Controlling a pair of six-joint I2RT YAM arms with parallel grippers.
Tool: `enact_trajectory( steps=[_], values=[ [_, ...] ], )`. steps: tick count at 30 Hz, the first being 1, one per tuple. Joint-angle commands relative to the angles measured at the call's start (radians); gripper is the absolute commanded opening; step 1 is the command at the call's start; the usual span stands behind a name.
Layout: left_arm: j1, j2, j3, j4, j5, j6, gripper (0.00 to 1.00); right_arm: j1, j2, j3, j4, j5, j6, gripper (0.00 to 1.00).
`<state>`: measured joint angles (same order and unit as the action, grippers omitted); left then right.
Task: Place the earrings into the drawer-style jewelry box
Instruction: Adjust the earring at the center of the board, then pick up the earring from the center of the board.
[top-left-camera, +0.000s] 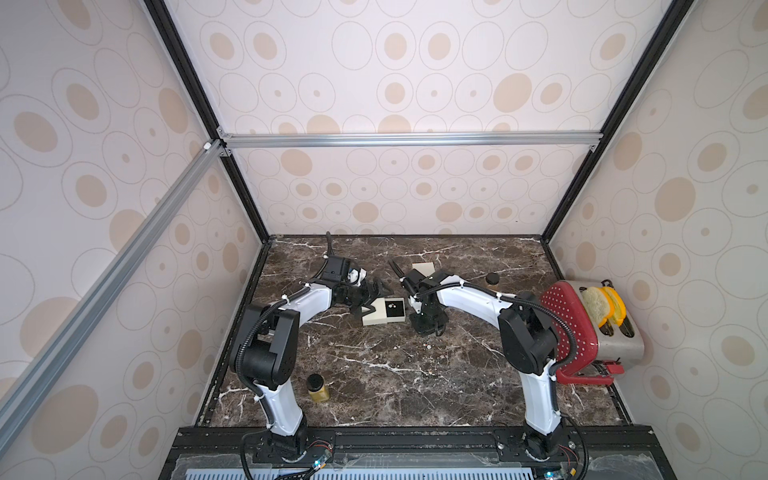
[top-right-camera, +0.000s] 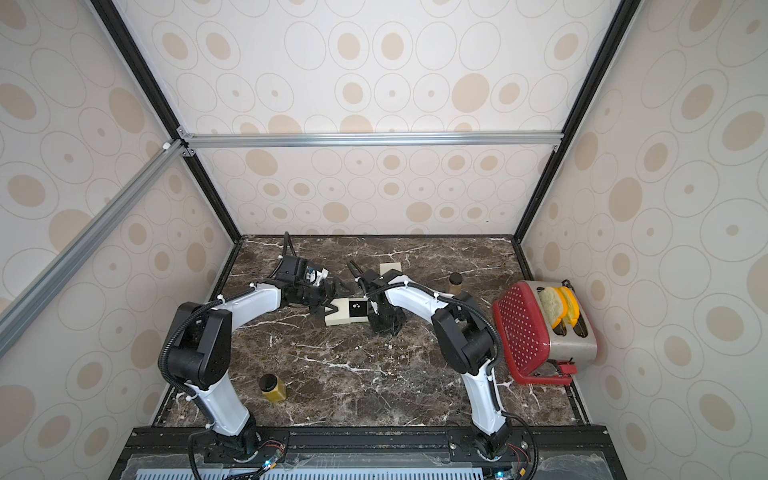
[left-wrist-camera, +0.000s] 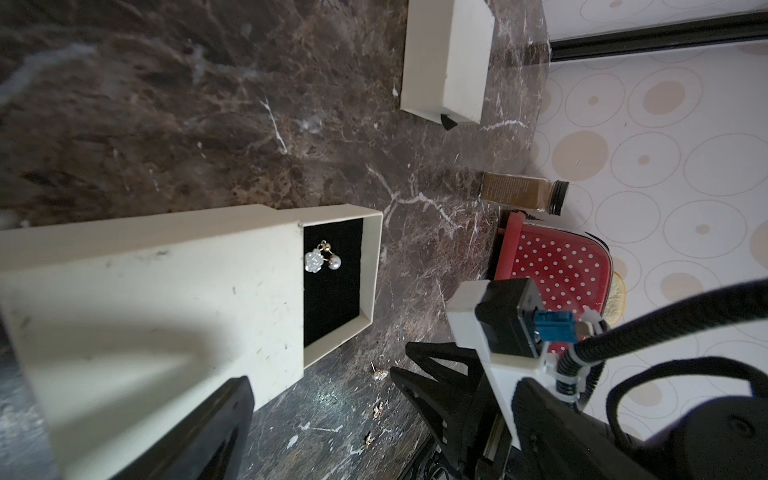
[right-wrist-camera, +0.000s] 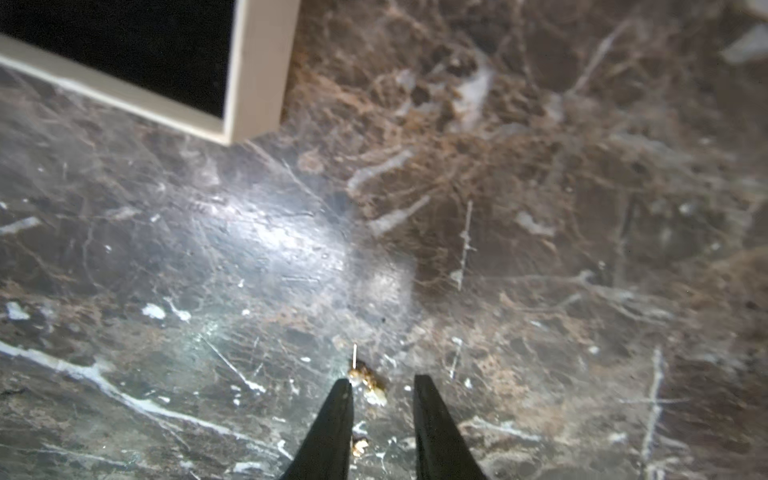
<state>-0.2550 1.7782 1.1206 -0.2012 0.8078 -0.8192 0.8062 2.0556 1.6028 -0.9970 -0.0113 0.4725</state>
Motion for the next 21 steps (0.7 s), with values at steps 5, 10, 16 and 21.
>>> enact_trajectory(
  steps=[5,10,16,21],
  values=[
    [0.002,-0.03,-0.005,0.02,0.011,-0.012,0.99,0.025,-0.015,-0.021,-0.019,-0.007,0.074,0.25],
    [0.001,-0.046,-0.02,0.019,0.009,-0.015,0.99,0.033,0.013,-0.002,0.006,-0.043,0.079,0.24],
    [0.002,-0.062,-0.039,0.019,0.011,-0.016,0.99,0.037,0.028,-0.014,0.007,-0.05,0.08,0.23],
    [0.001,-0.061,-0.039,0.024,0.015,-0.017,0.99,0.039,0.042,-0.022,0.01,-0.05,0.081,0.23]
  ],
)
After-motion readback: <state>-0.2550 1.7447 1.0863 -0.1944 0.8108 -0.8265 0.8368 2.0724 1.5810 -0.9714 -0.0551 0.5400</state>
